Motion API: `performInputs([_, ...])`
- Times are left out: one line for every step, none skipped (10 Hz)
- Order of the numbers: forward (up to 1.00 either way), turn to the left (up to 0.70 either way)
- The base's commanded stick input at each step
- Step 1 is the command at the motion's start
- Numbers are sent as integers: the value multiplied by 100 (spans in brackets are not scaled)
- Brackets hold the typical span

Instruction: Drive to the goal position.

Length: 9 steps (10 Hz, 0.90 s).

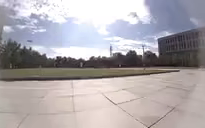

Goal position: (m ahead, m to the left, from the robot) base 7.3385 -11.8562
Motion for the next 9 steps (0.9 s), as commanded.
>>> performInputs([70,-1])
performInputs([70,-1])
performInputs([70,-1])
performInputs([70,-1])
performInputs([70,-1])
performInputs([70,-1])
performInputs([70,-1])
performInputs([70,-1])
performInputs([70,-1])
